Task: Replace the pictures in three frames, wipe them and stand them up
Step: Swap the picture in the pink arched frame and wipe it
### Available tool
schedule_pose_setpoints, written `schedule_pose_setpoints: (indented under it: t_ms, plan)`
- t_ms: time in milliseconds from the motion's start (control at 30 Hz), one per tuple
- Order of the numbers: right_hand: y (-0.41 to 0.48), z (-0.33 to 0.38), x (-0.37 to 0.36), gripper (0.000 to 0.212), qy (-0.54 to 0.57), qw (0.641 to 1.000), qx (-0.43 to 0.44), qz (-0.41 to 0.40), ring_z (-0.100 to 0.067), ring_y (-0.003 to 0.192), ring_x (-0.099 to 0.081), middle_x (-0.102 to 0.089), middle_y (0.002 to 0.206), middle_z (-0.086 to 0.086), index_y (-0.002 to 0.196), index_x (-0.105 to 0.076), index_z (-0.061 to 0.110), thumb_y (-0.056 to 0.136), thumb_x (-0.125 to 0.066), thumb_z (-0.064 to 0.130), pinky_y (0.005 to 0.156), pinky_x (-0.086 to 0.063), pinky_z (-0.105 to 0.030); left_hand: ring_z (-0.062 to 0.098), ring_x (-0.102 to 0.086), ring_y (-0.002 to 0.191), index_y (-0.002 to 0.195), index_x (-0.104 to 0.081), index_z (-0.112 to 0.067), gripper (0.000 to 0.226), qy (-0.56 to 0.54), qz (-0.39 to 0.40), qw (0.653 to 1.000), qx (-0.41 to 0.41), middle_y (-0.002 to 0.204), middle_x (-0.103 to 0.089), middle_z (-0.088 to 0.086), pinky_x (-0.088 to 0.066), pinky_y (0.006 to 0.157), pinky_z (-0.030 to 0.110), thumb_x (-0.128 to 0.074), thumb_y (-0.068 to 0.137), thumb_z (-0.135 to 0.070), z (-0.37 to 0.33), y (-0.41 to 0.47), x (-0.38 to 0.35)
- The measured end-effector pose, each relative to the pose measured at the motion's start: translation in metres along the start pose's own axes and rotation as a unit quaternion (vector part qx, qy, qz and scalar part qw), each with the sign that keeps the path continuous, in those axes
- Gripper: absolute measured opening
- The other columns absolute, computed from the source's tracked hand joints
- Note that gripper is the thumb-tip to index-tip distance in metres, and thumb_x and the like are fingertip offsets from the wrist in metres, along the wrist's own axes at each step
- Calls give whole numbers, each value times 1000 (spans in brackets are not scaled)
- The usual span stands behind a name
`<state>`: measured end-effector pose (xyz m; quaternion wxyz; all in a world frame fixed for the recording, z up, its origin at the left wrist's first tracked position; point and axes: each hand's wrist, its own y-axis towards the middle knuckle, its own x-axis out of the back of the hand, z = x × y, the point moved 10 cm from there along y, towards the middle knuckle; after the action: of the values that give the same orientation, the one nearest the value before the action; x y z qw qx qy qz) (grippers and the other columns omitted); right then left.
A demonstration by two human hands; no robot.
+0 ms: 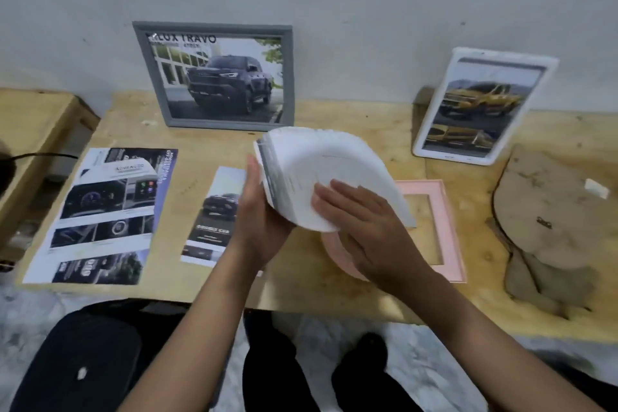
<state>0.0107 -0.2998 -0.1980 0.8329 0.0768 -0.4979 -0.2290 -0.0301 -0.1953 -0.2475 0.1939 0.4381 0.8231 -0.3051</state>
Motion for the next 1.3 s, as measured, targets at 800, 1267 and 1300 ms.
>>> schedule_pose_setpoints:
  t_ms: [800,1267,1300]
  plan:
    - [-136,-133,-82,39,-11,962,-199,187,-23,125,-52,-55,134,-1,116,-63,22,85,-39,22,101,-41,-42,21,-30,133,147,-17,-6,57,736,-86,666,-83,147,-28,11,-32,103,20,-35,97,-25,144,32,-6]
    - [-249,-345,177,11,93,811,-526,-240,-24,88,-59,-65,95,-7,87,-63,14,86,-61,24,77,-46,-36,22,-54,119,120,-61,-15,32,726,-1,673,-144,131,-55,4,-42,100,29,-58,89,-18,200,77,-169]
    - [-271,-370,188,16,106,763,-588,-246,-26,87,-57,-64,95,-11,89,-60,11,86,-62,26,76,-45,-37,19,-49,122,127,-54,-15,34,684,-16,721,-111,134,-51,2,-37,103,26,-51,94,-21,209,85,-183]
